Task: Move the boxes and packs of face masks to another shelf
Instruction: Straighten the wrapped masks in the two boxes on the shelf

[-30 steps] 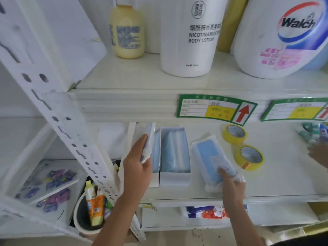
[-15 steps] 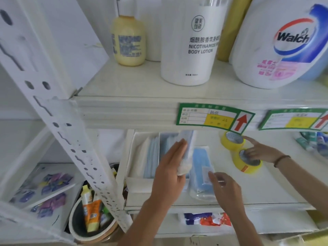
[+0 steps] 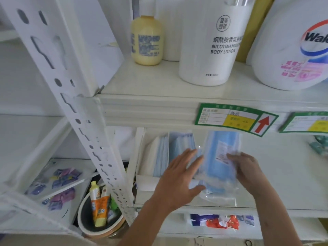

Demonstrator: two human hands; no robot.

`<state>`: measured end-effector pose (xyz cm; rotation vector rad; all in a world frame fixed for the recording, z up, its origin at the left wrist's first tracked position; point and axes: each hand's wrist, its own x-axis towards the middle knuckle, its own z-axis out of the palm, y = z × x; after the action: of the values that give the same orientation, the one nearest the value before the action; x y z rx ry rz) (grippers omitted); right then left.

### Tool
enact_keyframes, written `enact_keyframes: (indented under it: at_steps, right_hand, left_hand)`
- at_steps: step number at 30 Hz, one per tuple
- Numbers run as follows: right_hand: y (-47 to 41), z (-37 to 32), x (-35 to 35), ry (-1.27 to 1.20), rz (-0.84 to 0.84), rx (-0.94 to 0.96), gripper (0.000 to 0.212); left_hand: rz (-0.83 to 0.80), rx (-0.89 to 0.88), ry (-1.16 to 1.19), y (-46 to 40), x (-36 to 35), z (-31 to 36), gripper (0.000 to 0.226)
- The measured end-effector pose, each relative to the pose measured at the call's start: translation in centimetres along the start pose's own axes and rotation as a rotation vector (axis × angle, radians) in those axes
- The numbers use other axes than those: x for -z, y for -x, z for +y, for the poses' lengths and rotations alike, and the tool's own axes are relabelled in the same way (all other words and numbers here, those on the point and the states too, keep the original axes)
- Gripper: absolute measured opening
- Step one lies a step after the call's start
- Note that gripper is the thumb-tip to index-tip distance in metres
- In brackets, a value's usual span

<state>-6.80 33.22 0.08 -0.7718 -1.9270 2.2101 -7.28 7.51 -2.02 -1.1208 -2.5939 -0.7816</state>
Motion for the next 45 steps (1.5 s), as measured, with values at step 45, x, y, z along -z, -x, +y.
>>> enact_keyframes:
  at_steps: [45]
  right_hand:
    - [4.9,4.8,-14.2,1.092,-0.05,0.675,0.028]
  left_hand:
    - [0.13,0.718,-0.08,0.0,3.4,-5.8,0.029]
